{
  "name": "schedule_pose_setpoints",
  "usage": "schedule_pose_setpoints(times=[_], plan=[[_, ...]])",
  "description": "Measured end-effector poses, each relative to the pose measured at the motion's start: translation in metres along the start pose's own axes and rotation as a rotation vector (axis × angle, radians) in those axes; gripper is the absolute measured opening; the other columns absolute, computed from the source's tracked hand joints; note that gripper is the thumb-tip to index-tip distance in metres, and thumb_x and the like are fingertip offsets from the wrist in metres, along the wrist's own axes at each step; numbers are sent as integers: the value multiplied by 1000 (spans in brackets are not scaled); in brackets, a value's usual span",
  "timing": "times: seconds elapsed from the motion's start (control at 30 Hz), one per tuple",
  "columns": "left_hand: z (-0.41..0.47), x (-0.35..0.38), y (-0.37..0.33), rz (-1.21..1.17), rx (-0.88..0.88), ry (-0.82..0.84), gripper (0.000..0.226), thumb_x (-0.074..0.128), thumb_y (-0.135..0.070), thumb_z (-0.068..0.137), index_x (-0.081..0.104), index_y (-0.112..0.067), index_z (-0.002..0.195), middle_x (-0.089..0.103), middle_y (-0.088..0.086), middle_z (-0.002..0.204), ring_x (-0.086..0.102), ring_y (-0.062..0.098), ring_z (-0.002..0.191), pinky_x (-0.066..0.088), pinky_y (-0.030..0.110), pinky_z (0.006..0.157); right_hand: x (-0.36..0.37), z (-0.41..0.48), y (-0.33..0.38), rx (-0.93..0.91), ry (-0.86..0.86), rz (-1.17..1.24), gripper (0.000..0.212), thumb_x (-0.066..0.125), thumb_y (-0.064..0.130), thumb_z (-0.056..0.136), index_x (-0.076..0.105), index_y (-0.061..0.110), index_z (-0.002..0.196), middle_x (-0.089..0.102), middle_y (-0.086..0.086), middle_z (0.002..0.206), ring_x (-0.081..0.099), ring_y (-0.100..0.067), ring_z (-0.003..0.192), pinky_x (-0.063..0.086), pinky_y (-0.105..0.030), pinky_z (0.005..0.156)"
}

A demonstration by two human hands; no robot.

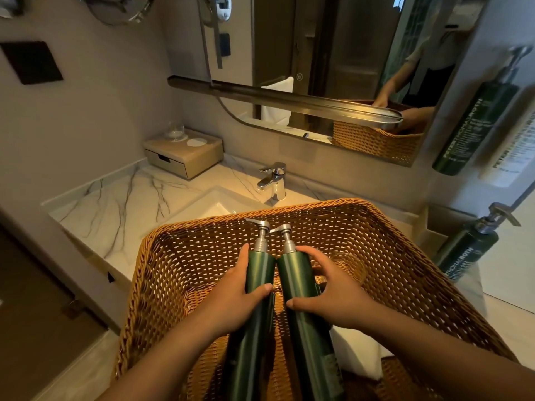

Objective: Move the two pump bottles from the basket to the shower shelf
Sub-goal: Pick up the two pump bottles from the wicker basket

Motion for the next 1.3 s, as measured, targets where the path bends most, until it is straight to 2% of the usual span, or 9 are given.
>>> schedule_pose_setpoints(times=[0.13, 0.37, 0.5, 0.7, 0.8, 0.87, 1.03, 1.2, 1.3], plan=[[-11, 0, -9, -55, 2, -40, 89, 58, -39, 86, -12, -38, 142, 35, 1, 144, 44, 14, 118, 42, 37, 98, -5, -5, 7, -24, 2, 8, 90, 83, 37, 56, 30, 59, 125, 43, 33, 102, 44, 14, 94, 52, -16, 64], [-35, 2, -30, -87, -20, -156, 89, 58, -37, 85, -12, -42, 141, 35, 2, 145, 45, 17, 118, 42, 42, 98, -14, -16, 21, -101, 48, 69, 90, 83, 34, 57, 31, 59, 126, 45, 29, 109, 47, 4, 103, 56, -31, 77], [-48, 6, -47, -115, -30, -221, 89, 57, -35, 86, -13, -42, 140, 33, 0, 146, 43, 12, 114, 42, 37, 96, -24, -25, 24, -170, 84, 92, 94, 82, 31, 61, 26, 61, 129, 39, 33, 109, 43, 9, 100, 48, -12, 65], [-66, 20, -78, -185, -7, -334, 86, 57, -32, 87, -9, -43, 141, 33, -11, 138, 43, 9, 112, 42, 30, 89, -46, -42, 35, -284, 95, 134, 100, 81, 25, 66, 16, 63, 133, 32, 46, 106, 39, 27, 93, 43, -1, 60], [-78, 27, -95, -200, 24, -383, 80, 58, -30, 86, -4, -57, 129, 34, -28, 108, 43, -16, 84, 43, 5, 64, -57, -52, 38, -344, 101, 164, 101, 80, 25, 67, 14, 58, 137, 30, 48, 111, 31, 38, 92, 39, 4, 64], [-88, 29, -108, -191, 37, -430, 76, 58, -29, 85, 0, -65, 118, 30, -37, 99, 43, -22, 74, 41, 2, 52, -63, -59, 41, -387, 98, 173, 103, 80, 24, 68, 13, 57, 138, 28, 49, 112, 29, 39, 92, 38, 5, 66], [-107, 27, -137, -93, 89, -556, 86, 60, -31, 85, -4, -49, 139, 35, -29, 113, 39, -20, 82, 35, 6, 68, -82, -72, 70, -511, 92, 213, 103, 80, 18, 69, 13, 53, 140, 26, 60, 97, 29, 43, 82, 34, 6, 52], [-131, 18, -162, -86, 128, -664, 86, 58, -36, 85, -6, -40, 143, 32, -42, 106, 38, -36, 75, 35, -4, 55, -94, -87, 99, -606, 99, 237, 102, 80, 23, 69, 12, 55, 139, 35, 25, 130, 28, 42, 84, 34, 6, 53], [-154, 17, -171, -115, 140, -729, 85, 58, -40, 84, -4, -44, 142, 34, -42, 107, 46, -26, 81, 37, -3, 54, -93, -100, 105, -632, 119, 252, 101, 80, 26, 68, 13, 59, 136, 35, 21, 136, 27, 42, 85, 36, 5, 54]])
Point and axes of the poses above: each hand's wrist, its own z-axis towards the middle knuckle, its own x-axis out of the palm, y = z × x, the point moved 1 cm from there along z, towards the middle knuckle
